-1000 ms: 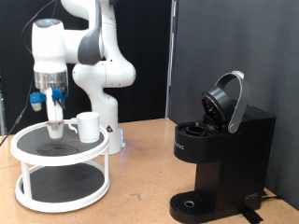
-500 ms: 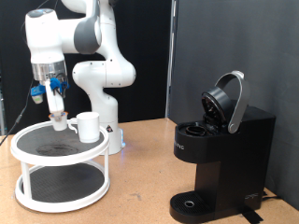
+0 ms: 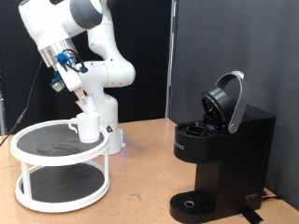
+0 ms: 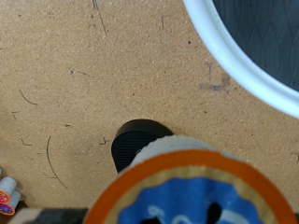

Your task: Make a cup of coffee with the keurig machine

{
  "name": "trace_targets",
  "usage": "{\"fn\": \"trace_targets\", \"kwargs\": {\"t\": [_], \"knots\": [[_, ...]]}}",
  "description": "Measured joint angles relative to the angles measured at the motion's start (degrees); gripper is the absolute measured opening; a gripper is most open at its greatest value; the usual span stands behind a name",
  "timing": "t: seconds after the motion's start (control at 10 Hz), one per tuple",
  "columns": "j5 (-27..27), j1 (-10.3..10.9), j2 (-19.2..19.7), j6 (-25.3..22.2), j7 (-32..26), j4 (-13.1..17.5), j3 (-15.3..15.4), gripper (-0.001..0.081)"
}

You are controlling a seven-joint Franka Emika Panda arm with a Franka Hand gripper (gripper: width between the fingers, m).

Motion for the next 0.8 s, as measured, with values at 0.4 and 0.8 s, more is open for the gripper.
{"fn": "trace_targets", "kwargs": {"t": [0.4, 0.8], "knots": [[10.9, 2.5, 0.2, -7.0, -0.2, 2.9, -0.5, 0.0355], [17.9, 7.8, 1.2, -9.9, 0.4, 6.6, 1.2, 0.0355]]}}
